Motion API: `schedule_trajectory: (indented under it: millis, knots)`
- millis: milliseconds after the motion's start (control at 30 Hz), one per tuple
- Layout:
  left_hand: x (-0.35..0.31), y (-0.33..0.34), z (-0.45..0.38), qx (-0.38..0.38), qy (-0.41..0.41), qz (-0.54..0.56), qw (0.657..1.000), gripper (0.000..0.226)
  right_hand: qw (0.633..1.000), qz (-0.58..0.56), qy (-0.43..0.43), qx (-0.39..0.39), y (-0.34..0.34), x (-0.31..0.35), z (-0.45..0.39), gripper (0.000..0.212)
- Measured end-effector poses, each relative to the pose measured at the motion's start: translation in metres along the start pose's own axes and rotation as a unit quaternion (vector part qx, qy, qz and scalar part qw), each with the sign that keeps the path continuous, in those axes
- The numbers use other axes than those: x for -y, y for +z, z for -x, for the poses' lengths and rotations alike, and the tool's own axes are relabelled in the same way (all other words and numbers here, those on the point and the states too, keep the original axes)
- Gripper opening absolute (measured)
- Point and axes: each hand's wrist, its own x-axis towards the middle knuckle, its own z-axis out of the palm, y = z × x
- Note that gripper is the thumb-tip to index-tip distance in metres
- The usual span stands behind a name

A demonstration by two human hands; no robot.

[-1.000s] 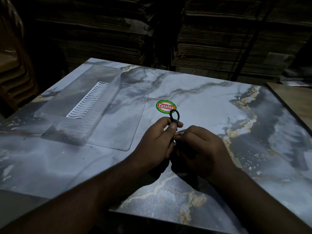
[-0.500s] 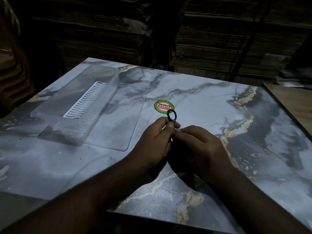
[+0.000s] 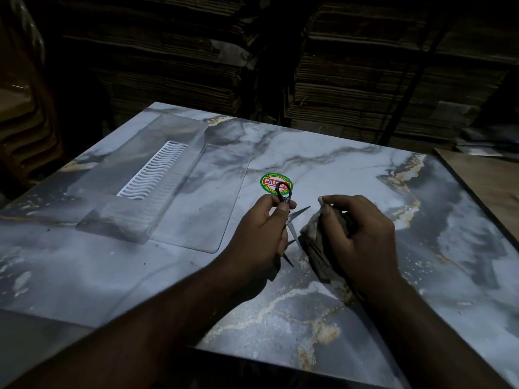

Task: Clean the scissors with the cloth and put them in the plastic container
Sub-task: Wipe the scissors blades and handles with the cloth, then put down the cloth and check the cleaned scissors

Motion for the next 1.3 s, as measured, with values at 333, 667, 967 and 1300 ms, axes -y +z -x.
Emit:
schedule_trajectory:
  millis: [333, 667, 967, 1300]
  knots:
    - [-0.002, -0.002, 0.004, -0.004, 0.019, -0.017, 1.000, 0.016, 0.961, 0.105, 0.148, 0.207, -0.039, -0.006, -0.015, 0.037]
    - [-0.012, -0.005, 0.002, 0.009, 0.072, -0.016, 0.997, 0.020, 0.938, 0.205, 0.113, 0.256, -0.049, -0.014, 0.041, 0.062]
    - [-0.011, 0.002, 0.006, -0.077, 0.141, -0.062, 0.985, 0.020, 0.930, 0.217, 0.194, 0.223, -0.057, -0.067, 0.006, 0.072]
    - [-0.008, 0.019, 0.016, -0.141, 0.083, 0.060, 0.985, 0.007, 0.938, -0.162, 0.305, 0.036, -0.044, 0.053, 0.051, 0.021]
